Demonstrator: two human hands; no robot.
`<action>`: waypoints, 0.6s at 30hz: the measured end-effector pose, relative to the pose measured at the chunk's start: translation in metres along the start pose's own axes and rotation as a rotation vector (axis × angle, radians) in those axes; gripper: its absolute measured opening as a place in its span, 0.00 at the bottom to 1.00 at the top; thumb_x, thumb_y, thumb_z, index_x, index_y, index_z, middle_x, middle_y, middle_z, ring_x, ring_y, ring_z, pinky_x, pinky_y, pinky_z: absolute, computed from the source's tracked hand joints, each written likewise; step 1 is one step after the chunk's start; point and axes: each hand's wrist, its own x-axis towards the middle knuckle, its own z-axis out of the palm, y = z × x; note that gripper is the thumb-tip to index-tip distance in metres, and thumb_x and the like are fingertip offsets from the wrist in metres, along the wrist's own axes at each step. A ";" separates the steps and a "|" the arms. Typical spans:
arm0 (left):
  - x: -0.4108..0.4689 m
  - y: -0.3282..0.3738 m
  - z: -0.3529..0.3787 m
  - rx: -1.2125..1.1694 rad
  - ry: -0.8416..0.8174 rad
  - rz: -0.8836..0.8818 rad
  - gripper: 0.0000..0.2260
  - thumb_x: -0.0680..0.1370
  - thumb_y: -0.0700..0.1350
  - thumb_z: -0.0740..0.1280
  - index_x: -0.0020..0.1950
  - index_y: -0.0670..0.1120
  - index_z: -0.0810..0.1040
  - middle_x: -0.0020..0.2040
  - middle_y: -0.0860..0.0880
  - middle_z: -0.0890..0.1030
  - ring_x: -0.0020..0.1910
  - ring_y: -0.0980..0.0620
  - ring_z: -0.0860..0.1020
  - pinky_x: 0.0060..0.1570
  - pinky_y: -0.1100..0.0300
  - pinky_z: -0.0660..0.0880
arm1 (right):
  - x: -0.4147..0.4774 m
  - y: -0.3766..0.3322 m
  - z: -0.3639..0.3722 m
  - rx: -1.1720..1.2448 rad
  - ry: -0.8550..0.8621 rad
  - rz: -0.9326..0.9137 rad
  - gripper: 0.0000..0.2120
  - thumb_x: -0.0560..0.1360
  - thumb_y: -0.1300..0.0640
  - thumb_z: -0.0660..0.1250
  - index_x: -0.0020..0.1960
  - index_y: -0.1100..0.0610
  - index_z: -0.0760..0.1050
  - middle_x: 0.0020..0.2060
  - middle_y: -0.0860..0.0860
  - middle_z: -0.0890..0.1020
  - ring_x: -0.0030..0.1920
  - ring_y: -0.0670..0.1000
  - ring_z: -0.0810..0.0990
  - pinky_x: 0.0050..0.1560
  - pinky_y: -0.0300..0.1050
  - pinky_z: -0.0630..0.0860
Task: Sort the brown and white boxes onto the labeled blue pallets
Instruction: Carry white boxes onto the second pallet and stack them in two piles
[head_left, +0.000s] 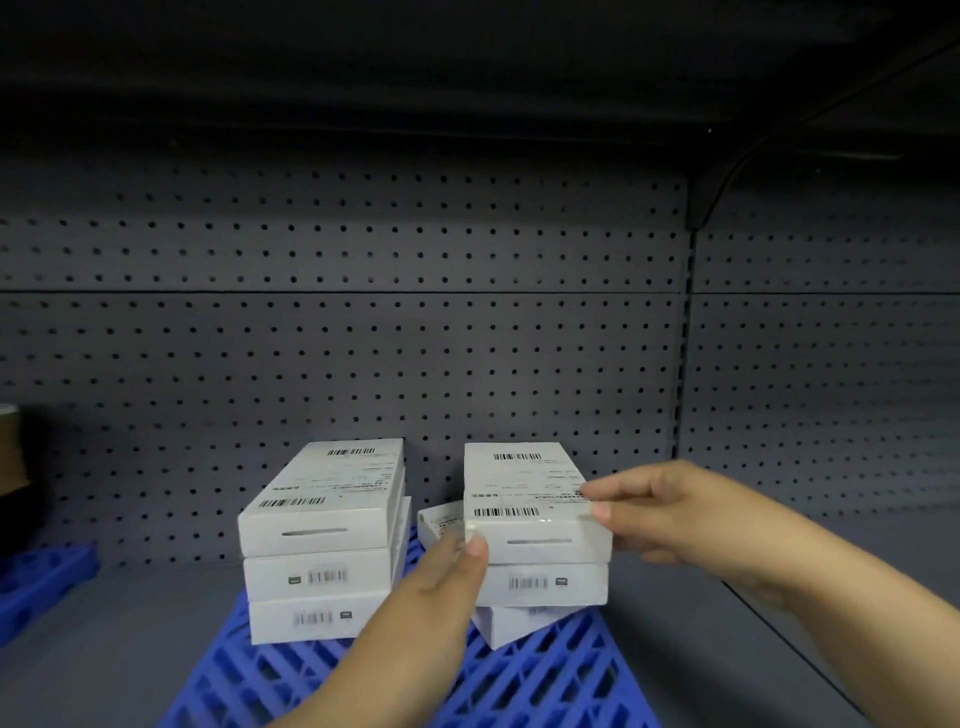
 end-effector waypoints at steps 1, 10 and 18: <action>0.001 -0.001 0.002 -0.011 0.013 0.025 0.44 0.52 0.80 0.62 0.65 0.65 0.68 0.67 0.62 0.71 0.68 0.56 0.68 0.72 0.50 0.58 | 0.002 0.001 0.000 -0.003 -0.015 -0.020 0.07 0.75 0.51 0.66 0.52 0.44 0.76 0.50 0.41 0.83 0.50 0.41 0.82 0.47 0.31 0.75; -0.001 0.009 0.018 0.087 0.089 0.019 0.34 0.64 0.76 0.57 0.68 0.67 0.64 0.69 0.64 0.67 0.69 0.56 0.66 0.71 0.51 0.58 | 0.030 0.042 -0.006 0.054 -0.136 -0.091 0.48 0.60 0.44 0.77 0.74 0.44 0.57 0.68 0.44 0.71 0.65 0.42 0.71 0.68 0.43 0.67; 0.014 0.005 0.017 -0.015 0.127 -0.109 0.40 0.58 0.76 0.57 0.66 0.61 0.69 0.69 0.59 0.70 0.70 0.56 0.64 0.72 0.48 0.55 | 0.044 0.057 -0.005 0.302 -0.307 -0.197 0.22 0.70 0.57 0.69 0.64 0.51 0.73 0.58 0.47 0.81 0.61 0.45 0.77 0.66 0.42 0.70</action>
